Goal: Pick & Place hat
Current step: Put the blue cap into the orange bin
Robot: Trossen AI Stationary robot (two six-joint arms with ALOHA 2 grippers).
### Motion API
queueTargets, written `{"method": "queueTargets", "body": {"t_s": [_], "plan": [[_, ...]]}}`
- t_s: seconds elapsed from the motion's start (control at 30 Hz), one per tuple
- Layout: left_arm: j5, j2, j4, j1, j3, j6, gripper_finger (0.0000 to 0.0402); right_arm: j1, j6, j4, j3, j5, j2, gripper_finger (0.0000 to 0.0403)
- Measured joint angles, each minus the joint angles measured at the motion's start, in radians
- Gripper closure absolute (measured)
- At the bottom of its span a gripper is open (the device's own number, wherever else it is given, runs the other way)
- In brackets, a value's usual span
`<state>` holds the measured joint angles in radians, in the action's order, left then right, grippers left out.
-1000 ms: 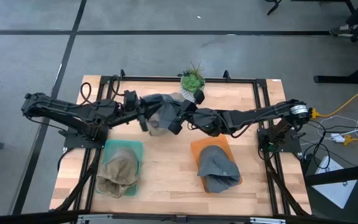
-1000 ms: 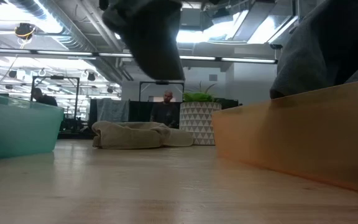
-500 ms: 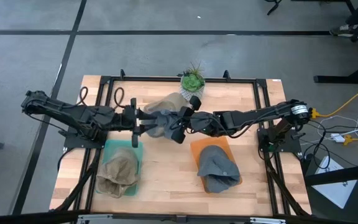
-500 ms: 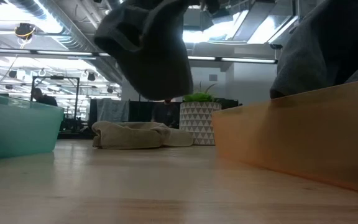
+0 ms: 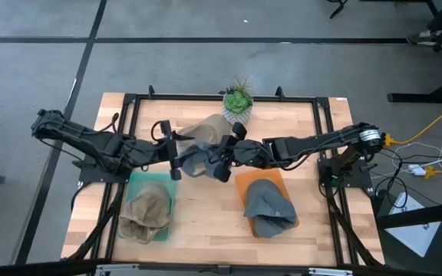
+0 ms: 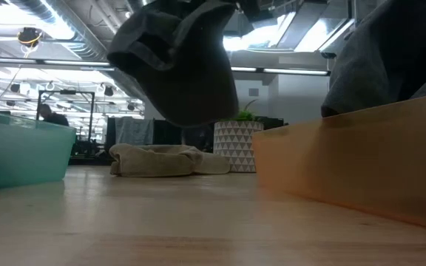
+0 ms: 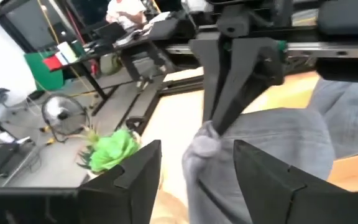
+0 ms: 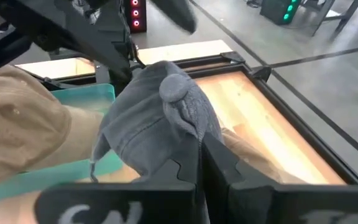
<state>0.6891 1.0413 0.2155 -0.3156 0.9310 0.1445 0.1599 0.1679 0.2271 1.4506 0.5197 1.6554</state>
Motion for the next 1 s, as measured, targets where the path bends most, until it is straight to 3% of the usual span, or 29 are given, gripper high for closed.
{"method": "queueTargets", "body": {"t_s": [0.23, 0.3, 0.5, 0.6, 0.73, 0.93, 1.0], "plan": [[-0.059, 0.059, 0.237, 0.036, 0.083, -0.118, 0.0191, 0.024, -0.021, 0.001, 0.000, 0.000, 0.000, 0.0395], [-0.070, 0.074, 0.257, 0.048, 0.094, -0.120, 0.0193, 0.032, -0.032, 0.002, 0.000, 0.001, 0.000, 0.0395], [-0.260, 0.097, 0.260, 0.100, 0.102, -0.145, 0.0199, 0.061, -0.080, -0.035, 0.000, 0.002, 0.000, 0.0395], [-0.296, 0.108, 0.260, 0.121, 0.102, -0.150, 0.0208, 0.073, -0.097, -0.046, 0.000, 0.003, 0.000, 0.0395], [-0.282, 0.111, 0.258, 0.126, 0.102, -0.150, 0.0247, 0.083, -0.093, -0.032, 0.000, 0.006, 0.000, 0.0395], [-0.259, 0.099, 0.200, 0.109, 0.102, -0.149, 0.0368, 0.096, -0.069, -0.007, 0.000, 0.033, 0.000, 0.0395], [-0.233, 0.091, 0.183, 0.095, 0.102, -0.150, 0.0390, 0.096, -0.047, 0.012, 0.000, 0.045, 0.000, 0.0394]]}}
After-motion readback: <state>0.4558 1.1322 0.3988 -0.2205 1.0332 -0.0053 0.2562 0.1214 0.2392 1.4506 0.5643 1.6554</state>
